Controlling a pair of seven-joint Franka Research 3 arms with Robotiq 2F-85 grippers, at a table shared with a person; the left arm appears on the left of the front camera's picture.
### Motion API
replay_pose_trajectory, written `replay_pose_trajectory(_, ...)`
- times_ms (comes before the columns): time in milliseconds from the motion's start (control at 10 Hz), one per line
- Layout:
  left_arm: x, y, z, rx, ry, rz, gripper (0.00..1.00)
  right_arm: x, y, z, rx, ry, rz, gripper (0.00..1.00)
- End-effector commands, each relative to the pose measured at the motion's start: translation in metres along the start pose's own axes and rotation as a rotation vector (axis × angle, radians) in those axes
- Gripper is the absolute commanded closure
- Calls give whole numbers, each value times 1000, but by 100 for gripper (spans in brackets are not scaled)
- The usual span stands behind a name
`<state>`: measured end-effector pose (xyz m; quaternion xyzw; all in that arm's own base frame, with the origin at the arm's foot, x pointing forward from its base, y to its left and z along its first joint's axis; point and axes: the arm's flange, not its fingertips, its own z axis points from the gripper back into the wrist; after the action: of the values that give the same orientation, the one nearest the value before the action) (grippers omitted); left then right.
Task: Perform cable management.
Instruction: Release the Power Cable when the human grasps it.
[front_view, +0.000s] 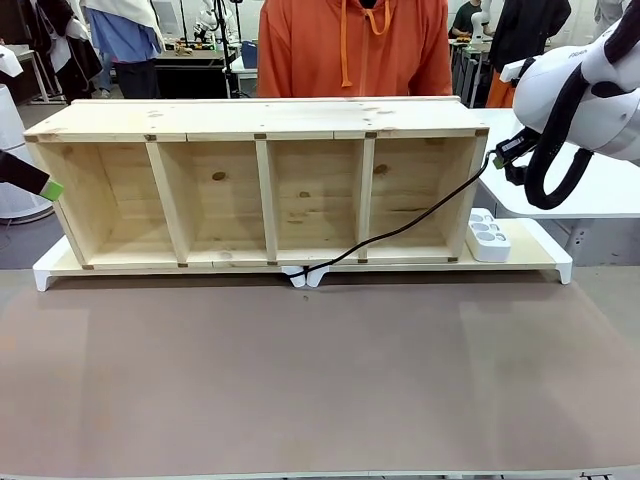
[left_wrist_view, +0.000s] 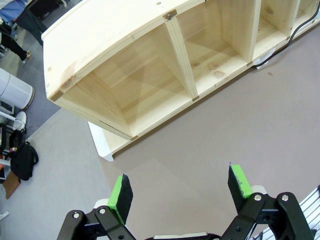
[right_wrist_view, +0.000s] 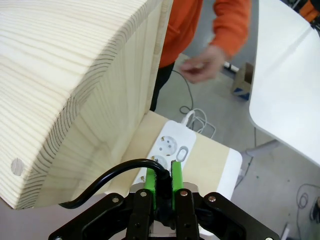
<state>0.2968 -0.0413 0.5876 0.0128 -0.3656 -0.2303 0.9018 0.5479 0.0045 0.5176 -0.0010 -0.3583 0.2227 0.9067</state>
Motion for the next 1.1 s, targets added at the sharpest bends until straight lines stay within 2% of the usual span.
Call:
replay_pose_trajectory(0,0,0,-1,1,0,1,0,2,1,4,-10,-2,4,85)
replay_pose_trajectory(1000,0,0,-1,1,0,1,0,2,1,4,-10,-2,4,85)
